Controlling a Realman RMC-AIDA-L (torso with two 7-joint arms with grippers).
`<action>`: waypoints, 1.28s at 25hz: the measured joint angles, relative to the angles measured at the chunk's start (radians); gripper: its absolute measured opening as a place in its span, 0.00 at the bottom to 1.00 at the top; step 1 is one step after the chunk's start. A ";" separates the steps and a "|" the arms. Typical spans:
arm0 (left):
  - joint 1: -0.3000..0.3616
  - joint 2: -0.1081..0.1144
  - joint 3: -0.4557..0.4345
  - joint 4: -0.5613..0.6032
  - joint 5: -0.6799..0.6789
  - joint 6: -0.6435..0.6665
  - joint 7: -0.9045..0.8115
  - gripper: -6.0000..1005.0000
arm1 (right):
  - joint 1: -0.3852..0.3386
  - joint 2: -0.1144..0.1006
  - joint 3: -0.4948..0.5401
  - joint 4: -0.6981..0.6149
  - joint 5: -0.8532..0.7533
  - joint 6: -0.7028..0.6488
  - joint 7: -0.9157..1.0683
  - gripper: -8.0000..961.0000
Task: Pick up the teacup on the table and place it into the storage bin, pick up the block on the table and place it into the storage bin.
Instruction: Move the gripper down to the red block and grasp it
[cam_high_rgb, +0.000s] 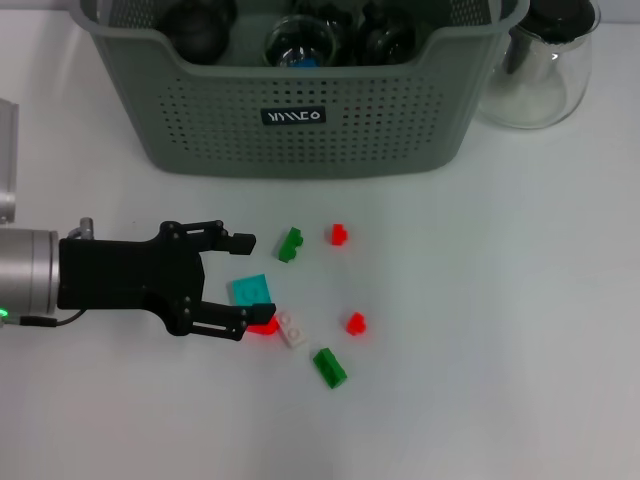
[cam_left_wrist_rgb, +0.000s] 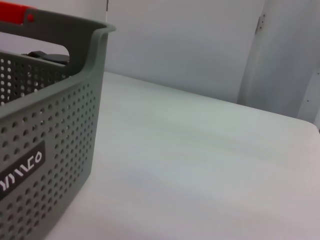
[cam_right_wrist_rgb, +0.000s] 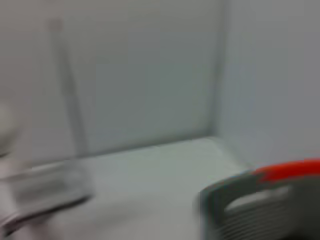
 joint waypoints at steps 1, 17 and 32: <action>0.000 0.000 0.000 0.000 0.000 0.000 0.000 0.88 | -0.012 -0.003 0.017 -0.001 0.030 -0.052 -0.023 0.90; -0.002 0.000 0.000 0.000 0.000 0.000 -0.006 0.88 | 0.057 0.009 -0.024 0.512 -0.246 -0.159 -0.261 0.89; -0.009 0.000 0.000 -0.011 -0.002 -0.011 -0.002 0.88 | 0.204 0.025 -0.320 0.943 -0.175 0.318 -0.260 0.89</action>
